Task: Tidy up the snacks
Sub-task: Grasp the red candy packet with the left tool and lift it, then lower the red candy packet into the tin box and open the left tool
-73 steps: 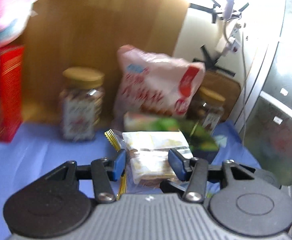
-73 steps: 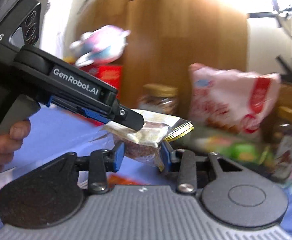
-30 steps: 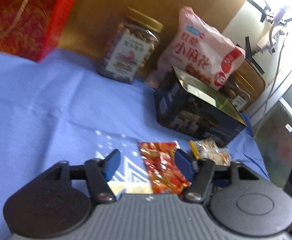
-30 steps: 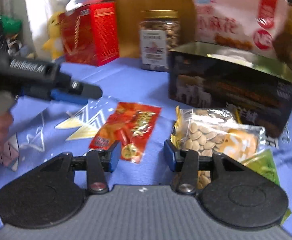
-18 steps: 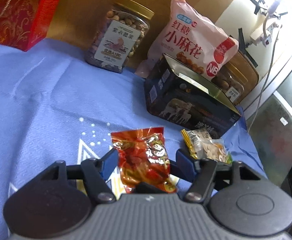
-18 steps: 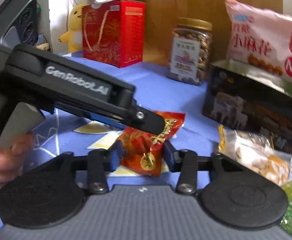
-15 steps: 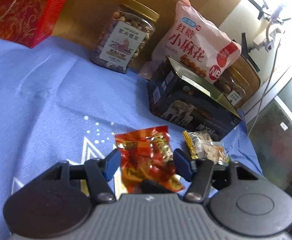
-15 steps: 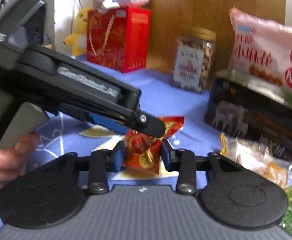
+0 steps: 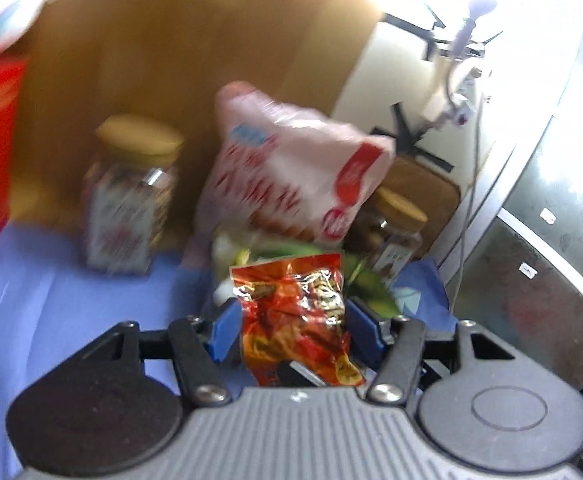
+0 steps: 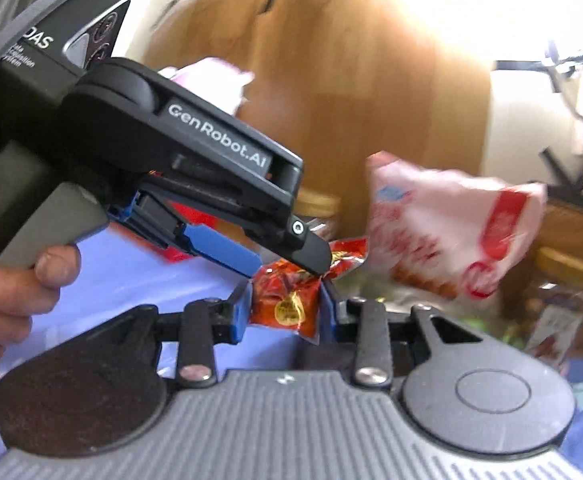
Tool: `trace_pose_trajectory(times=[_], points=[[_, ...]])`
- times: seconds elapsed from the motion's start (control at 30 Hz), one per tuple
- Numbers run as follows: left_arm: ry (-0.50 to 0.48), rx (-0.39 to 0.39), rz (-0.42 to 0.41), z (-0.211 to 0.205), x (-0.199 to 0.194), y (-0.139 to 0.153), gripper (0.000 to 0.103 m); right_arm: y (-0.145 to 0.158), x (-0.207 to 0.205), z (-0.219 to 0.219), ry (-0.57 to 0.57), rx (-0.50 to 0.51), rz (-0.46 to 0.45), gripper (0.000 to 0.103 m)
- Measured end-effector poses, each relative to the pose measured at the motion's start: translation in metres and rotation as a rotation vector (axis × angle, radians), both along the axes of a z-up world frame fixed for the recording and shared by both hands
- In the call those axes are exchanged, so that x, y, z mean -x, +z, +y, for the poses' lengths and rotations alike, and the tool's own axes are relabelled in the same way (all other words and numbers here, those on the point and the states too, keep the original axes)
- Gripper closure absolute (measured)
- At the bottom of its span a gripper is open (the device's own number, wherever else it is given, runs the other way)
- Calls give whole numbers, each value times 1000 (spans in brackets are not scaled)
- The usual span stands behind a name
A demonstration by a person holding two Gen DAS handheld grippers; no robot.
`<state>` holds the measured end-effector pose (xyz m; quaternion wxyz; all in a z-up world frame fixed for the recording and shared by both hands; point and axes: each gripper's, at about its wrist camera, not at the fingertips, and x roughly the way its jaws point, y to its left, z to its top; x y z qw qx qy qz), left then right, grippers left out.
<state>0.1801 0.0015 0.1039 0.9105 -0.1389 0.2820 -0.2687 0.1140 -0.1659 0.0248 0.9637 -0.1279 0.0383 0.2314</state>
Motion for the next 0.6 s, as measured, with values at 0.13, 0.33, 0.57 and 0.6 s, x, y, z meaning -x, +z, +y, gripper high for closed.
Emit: trace_pose_trajectory(times=[0.13, 0.33, 0.57, 0.6], points=[[-10, -35, -10, -32, -37, 0, 45, 6, -40, -21, -58, -62, 10, 64], [24, -69, 22, -48, -78, -23, 45, -10, -89, -25, -116, -88, 56, 59], [64, -75, 57, -43, -87, -40, 39, -23, -83, -18, -128, -50, 25, 34], [62, -71, 51, -42, -83, -38, 39, -22, -82, -20, -135, -64, 23, 34]])
